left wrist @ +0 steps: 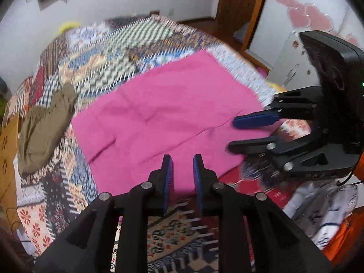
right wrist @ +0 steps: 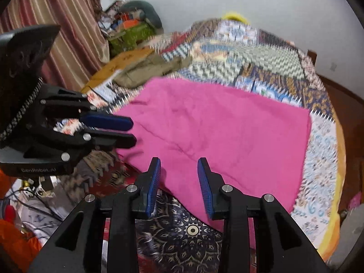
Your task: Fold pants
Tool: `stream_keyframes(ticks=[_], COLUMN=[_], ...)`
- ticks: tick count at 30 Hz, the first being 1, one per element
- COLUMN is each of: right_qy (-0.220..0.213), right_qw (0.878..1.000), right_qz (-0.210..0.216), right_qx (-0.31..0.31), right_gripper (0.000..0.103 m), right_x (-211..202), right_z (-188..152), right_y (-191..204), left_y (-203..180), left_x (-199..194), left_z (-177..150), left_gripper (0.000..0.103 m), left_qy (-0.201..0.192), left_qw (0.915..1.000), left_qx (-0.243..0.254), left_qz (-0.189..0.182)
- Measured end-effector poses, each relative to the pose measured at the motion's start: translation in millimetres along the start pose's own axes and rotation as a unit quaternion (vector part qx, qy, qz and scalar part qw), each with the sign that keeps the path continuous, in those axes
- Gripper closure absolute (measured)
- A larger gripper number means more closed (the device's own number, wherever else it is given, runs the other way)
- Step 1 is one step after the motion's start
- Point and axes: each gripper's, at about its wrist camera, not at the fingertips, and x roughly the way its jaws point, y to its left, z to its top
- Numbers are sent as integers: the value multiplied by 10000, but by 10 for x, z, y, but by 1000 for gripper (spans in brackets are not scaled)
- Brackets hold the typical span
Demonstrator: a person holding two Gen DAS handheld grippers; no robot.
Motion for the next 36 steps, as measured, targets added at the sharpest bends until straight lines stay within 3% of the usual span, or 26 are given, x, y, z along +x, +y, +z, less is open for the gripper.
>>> stream_keyframes(ticks=[5, 14, 17, 20, 27, 31, 36], right_qy=[11, 47, 97, 165, 255, 324, 129], right_qw=[9999, 9979, 9966, 9951, 9910, 9906, 9917], right_qz=[-26, -320, -427, -594, -739, -756, -811], right_qx=[144, 563, 700, 774, 1082, 1093, 992], right_gripper=[73, 73, 73, 73, 73, 72, 72], right_x=[7, -104, -141, -155, -195, -211, -323], right_z=[-130, -312, -385, -456, -610, -592, -418], right_y=[-173, -491, -579, -669, -855, -881, -874], left_y=[253, 319, 369, 422, 443, 505, 527], left_x=[72, 10, 0, -16, -74, -176, -437], left_z=[-162, -258, -305, -336, -407, -335, -70], left_gripper=[84, 83, 78, 66, 64, 65, 64], left_qy=[30, -77, -101, -145, -263, -293, -692], left_qw=[9989, 9991, 9989, 9985, 9982, 9968, 9958], left_qx=[-415, -409, -448, -517, -541, -734, -557], left_qz=[-214, 26, 30, 119, 5, -116, 209])
